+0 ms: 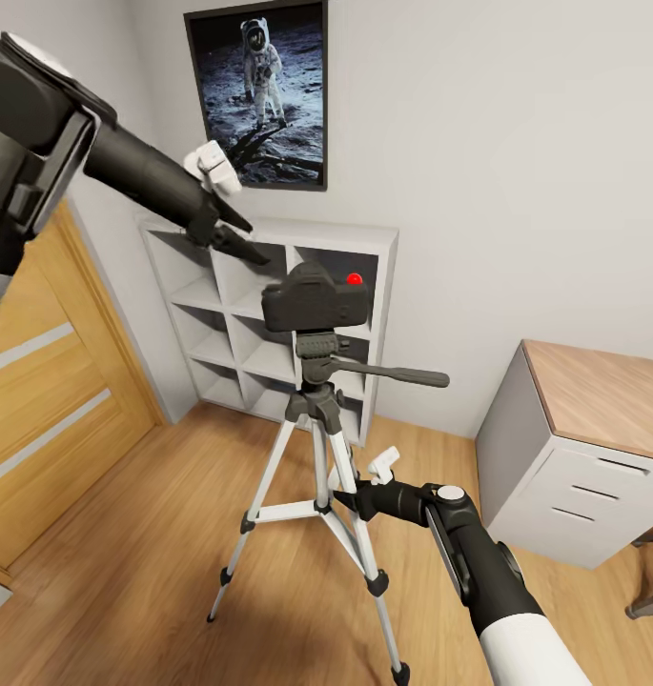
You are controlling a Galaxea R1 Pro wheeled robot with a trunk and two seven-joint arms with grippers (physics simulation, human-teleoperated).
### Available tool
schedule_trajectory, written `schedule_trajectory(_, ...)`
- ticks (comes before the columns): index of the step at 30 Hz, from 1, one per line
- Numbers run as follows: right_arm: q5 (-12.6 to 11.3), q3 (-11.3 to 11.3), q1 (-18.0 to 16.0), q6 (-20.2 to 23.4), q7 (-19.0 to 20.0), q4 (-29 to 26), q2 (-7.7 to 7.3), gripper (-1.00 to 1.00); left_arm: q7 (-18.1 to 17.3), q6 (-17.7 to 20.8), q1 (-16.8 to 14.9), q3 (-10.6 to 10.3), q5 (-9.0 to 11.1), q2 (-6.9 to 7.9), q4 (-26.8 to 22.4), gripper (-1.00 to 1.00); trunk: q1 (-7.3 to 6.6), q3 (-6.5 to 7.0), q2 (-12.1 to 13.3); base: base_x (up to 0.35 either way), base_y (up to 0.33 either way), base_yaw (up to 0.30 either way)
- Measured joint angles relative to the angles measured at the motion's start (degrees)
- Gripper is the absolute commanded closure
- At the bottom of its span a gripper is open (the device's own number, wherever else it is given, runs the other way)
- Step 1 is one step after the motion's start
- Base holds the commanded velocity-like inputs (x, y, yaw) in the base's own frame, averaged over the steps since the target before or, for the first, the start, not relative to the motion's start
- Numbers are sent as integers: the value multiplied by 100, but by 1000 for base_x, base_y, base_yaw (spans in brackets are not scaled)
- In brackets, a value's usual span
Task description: Attach the digital camera to the camera tripod in the bedroom.
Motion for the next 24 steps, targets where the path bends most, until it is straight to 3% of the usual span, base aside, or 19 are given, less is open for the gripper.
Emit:
schedule_trajectory(2, 3, 0, -1, 0, 0, 1, 0, 100, 0, -2, 0, 414, 2, 162, -6, -100, 0, 0, 0, 0, 0, 0)
schedule_trajectory(6, 0, 0, 0, 1, 1, -1, 0, 100, -4, -2, 3, 749, 18, 441, -21, -100, 0, 0, 0, 0, 0, 0)
schedule_trajectory(7, 1, 0, 0, -1, 1, 0, 0, 100, -7, -3, 2, 829, 24, 598, -30, -100, 0, 0, 0, 0, 0, 0)
schedule_trajectory(16, -3, 1, 0, 3, 1, -2, 0, 100, 16, 3, 137, 954, -12, 1485, 249, -100, 0, 0, 1, 0, 0, 0)
schedule_trajectory(17, -6, 3, -2, 6, 0, -3, 0, 100, 27, -1, 344, 955, -51, 1641, 498, -100, 0, -1, 1, 0, 0, 0)
schedule_trajectory(19, -6, 4, -2, 9, 0, -4, 0, 100, 42, -16, 665, 957, -93, 1774, 876, -100, 1, -1, 2, 0, 0, 0)
schedule_trajectory(22, -7, 2, 0, 3, 0, -3, 0, 100, 152, -47, 1210, 956, -214, 1881, 1493, -100, 1, -1, 2, 0, 0, 0)
schedule_trajectory(24, -2, 0, -3, 2, -2, -9, -1, 100, 492, -62, 1758, 957, -400, 1904, 2211, -100, 2, -1, 4, 0, 0, 0)
